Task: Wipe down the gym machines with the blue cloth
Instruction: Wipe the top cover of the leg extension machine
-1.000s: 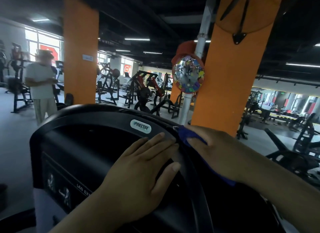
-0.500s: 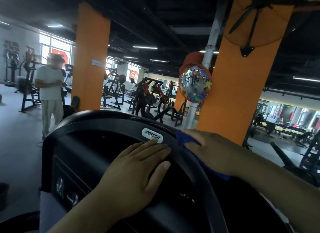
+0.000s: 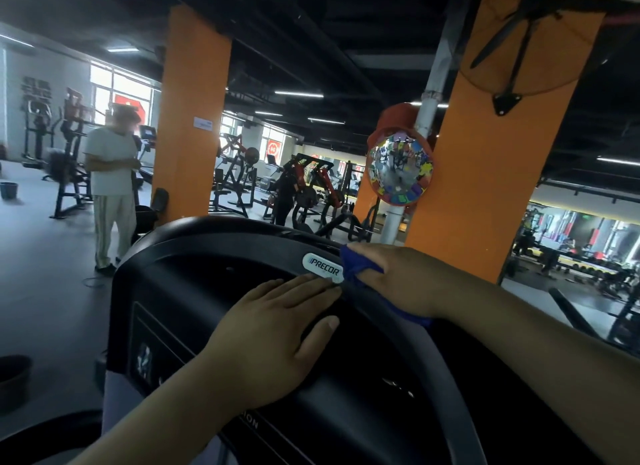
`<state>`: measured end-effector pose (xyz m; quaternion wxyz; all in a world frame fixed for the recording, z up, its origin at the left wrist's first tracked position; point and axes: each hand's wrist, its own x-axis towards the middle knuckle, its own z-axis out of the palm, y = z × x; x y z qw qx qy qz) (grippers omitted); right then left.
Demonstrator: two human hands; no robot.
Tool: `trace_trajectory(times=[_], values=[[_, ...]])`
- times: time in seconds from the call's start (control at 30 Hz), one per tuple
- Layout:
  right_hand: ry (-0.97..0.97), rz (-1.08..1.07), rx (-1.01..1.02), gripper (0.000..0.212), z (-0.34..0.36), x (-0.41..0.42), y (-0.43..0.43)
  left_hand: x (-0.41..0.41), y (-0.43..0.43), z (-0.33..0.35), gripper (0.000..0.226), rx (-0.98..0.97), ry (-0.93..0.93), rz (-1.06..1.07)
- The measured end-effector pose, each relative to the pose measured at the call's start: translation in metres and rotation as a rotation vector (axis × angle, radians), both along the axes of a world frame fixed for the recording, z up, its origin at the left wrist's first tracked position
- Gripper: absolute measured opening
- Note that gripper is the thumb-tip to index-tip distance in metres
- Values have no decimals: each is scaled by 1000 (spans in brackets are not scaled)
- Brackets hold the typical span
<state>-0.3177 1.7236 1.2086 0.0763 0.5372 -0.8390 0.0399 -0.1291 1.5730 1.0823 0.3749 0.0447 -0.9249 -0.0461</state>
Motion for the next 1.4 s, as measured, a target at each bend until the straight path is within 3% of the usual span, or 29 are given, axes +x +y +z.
trace_trajectory(times=[0.17, 0.27, 0.43, 0.57, 0.8, 0.97, 1.4], values=[[-32, 59, 110, 63, -5, 1, 21, -2, -1, -2, 65, -6, -7, 29], [-66, 31, 57, 59, 1, -5, 9, -1, 2, -3, 67, -6, 1, 49], [34, 47, 16, 61, -4, -11, -36, -2, 1, -6, 57, -3, 36, 91], [-30, 92, 96, 64, -1, -17, -20, -4, -1, -9, 49, -17, 59, 90], [-11, 72, 28, 49, -2, -11, -85, -4, 2, -11, 41, -3, 106, 100], [23, 140, 135, 66, 3, -14, -80, -2, -3, -3, 46, 81, 59, 60], [31, 239, 157, 65, 4, -27, -136, 2, -69, -3, 41, 128, 81, 131]])
